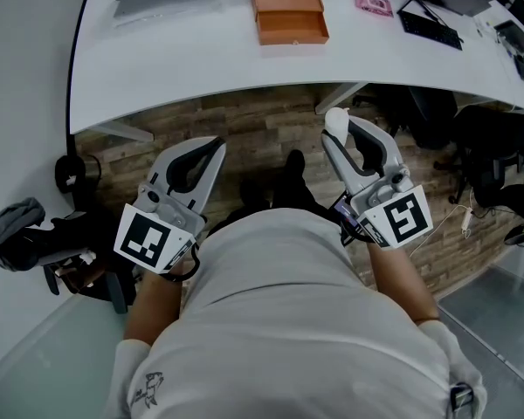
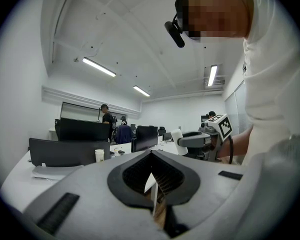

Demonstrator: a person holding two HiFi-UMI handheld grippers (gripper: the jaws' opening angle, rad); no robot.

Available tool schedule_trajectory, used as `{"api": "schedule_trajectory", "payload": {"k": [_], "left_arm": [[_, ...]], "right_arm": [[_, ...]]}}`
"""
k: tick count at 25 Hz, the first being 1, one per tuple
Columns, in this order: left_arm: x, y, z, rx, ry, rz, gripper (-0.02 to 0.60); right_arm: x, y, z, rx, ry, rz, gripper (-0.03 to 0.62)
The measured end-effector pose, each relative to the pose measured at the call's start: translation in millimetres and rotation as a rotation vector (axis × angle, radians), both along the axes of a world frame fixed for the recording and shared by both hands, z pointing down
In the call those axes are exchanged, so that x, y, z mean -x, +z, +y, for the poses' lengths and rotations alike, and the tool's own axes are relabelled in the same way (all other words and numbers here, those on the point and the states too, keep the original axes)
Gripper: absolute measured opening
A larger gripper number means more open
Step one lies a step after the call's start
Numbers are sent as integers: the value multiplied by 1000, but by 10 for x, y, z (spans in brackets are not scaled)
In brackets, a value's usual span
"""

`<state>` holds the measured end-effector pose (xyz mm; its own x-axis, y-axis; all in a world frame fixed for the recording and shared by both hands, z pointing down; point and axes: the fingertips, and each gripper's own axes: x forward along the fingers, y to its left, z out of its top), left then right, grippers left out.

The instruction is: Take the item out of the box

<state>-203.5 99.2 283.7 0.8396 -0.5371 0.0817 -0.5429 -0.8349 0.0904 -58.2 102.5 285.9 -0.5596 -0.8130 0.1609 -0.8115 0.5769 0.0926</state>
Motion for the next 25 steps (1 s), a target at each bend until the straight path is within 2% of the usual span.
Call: {"api": "schedule_trajectory", "payload": {"k": [25], "left_arm": [[110, -74, -142, -13, 14, 39, -2]], "right_arm": [[85, -79, -142, -5, 21, 6, 129]]}}
